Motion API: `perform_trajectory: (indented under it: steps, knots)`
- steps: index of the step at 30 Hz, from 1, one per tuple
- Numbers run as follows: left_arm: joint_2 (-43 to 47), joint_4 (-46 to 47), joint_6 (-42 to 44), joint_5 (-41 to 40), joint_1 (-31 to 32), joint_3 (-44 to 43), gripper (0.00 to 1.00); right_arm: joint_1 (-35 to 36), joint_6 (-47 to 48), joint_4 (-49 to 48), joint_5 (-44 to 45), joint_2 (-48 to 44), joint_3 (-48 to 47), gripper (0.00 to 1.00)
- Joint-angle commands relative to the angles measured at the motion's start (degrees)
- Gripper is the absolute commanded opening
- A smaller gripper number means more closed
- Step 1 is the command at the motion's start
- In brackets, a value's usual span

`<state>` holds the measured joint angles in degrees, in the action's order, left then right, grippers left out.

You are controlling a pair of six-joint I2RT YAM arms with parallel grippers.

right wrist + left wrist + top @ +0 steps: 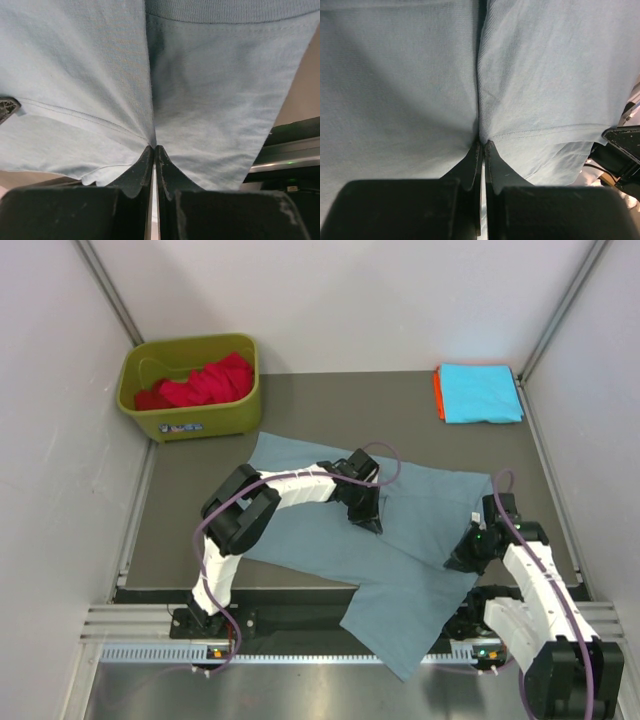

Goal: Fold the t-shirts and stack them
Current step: Fold the tshirt

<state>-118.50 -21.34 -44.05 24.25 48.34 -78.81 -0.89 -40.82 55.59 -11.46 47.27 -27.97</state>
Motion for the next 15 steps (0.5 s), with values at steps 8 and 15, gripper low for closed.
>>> perform_trajectory:
  steps: [8, 15]
  knots:
    - [2.1, -3.1, 2.7, -0.9, -0.1, -2.8, 0.0, 0.2, -8.2, 2.1, -0.8, -3.1, 1.9, 0.0]
    - [2.2, -3.8, 3.8, -0.5, -0.5, -2.8, 0.0, 0.4, -11.0, 2.6, -0.4, -5.2, 3.7, 0.0]
